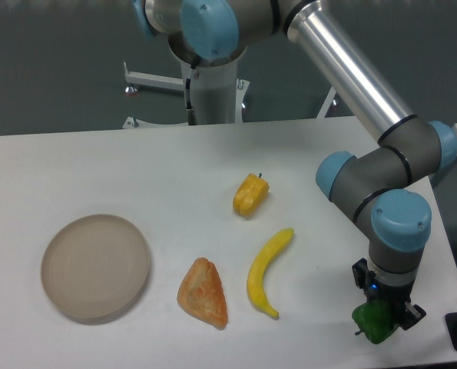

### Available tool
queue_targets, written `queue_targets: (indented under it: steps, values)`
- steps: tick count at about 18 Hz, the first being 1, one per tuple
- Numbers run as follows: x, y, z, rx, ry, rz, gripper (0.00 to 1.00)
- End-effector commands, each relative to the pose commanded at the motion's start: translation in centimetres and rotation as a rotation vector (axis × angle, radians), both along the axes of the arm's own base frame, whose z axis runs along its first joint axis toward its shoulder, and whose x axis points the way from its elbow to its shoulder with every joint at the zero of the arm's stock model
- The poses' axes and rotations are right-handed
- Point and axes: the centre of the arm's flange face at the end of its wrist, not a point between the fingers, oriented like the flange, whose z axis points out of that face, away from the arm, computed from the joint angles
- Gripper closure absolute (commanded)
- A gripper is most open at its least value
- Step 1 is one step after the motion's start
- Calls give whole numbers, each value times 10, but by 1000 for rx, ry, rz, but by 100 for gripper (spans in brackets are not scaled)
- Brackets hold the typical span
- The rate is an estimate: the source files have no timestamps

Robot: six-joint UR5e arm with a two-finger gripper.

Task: Place the green pepper on the plate
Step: 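Lift the green pepper held in the gripper off the table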

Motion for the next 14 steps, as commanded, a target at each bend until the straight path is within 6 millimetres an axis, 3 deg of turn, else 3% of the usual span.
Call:
queue_targets:
  steps: [3, 5, 12, 14]
  values:
    - [1, -1, 6, 5, 2, 1, 64]
    - [12, 3, 12, 4, 3, -11, 64]
    - [42, -15, 33, 17, -54, 11, 64]
    - [59, -17, 42, 28, -72, 24, 64]
